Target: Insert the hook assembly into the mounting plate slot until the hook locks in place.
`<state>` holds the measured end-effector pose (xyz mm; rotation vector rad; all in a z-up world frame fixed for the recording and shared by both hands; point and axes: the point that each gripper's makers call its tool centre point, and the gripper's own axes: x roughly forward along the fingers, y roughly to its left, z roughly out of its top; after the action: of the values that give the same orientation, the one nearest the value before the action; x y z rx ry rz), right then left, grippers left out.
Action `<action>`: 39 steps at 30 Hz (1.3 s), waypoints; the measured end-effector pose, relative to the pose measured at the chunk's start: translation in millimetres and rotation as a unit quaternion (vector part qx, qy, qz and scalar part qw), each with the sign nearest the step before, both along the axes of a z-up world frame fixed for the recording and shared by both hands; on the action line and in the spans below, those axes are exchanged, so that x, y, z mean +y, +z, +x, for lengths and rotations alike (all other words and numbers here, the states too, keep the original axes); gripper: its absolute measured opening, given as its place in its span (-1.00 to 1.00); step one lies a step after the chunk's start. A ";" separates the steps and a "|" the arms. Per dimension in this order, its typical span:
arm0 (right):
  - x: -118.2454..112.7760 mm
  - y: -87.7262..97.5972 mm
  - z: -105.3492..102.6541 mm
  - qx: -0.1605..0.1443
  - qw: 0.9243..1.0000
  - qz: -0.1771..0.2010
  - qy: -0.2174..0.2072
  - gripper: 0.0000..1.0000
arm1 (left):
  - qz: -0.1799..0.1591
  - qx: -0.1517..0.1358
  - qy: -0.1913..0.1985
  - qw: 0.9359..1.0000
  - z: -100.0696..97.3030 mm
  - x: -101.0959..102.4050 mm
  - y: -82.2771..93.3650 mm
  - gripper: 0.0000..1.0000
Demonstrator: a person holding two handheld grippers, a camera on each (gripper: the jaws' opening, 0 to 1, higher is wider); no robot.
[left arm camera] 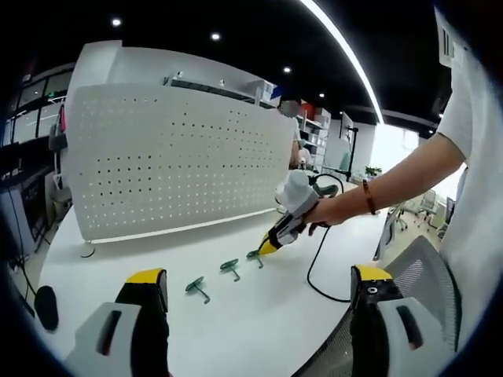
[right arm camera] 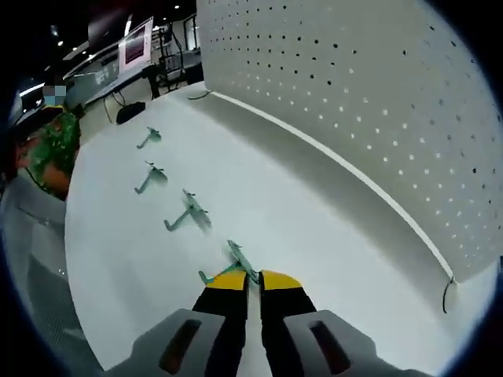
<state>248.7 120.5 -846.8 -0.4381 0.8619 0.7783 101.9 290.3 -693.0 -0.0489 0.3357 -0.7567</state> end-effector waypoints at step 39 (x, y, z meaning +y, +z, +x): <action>1.3 52.8 13.6 -0.092 0.994 0.046 -0.026 -0.99 | -0.010 -0.005 -0.010 1.000 2.9 -8.7 6.6 0.97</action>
<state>262.3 121.8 -794.0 -0.3978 0.6606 0.7145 104.8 281.6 -686.4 -0.0601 0.3190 -0.7806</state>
